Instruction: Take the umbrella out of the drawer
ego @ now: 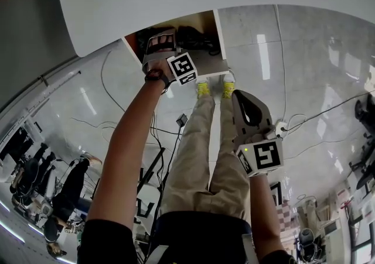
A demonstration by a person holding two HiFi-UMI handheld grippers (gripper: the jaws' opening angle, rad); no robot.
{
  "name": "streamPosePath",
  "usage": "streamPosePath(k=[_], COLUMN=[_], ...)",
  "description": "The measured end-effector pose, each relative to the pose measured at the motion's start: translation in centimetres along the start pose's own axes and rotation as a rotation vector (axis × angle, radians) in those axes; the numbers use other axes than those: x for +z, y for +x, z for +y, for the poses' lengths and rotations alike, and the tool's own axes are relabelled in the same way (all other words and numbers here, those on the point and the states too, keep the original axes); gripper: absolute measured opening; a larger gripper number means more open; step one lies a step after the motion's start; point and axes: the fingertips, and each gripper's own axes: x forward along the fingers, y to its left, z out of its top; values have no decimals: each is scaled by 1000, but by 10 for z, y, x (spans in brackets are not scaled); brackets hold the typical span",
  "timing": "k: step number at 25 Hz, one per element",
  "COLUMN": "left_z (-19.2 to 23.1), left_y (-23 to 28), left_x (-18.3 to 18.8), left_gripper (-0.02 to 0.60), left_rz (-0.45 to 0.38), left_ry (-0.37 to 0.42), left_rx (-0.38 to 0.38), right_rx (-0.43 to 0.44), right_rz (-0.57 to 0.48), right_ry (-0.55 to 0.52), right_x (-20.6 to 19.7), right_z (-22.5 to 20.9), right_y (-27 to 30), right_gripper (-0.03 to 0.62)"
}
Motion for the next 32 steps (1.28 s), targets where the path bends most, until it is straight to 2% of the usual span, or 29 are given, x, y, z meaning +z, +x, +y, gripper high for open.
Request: streamPosePath(k=[12,20,24,27,32], left_z=[6,27,35,60,114], left_y=[-17,-66,-104,-136,-252], left_x=[4,5,0,3,13], left_gripper=[295,295,295,295,295], left_rz=[-41,-105,-128,-165,-287], left_ry=[1,-27,-89,-150,-299], left_rx=[0,22,-8,5,6], right_rx=[-7,-24,-55,-71,-86], right_rz=[-18,-22,-27,-53,-123], right_ry=[-31,-88,-114,-151,-211], right_x=[6,30,58,96,182], right_z=[-8,-16,-20,-25,-1], right_y=[-12,-27,-45,-58,-106], right_gripper=[28,27,28,28,27])
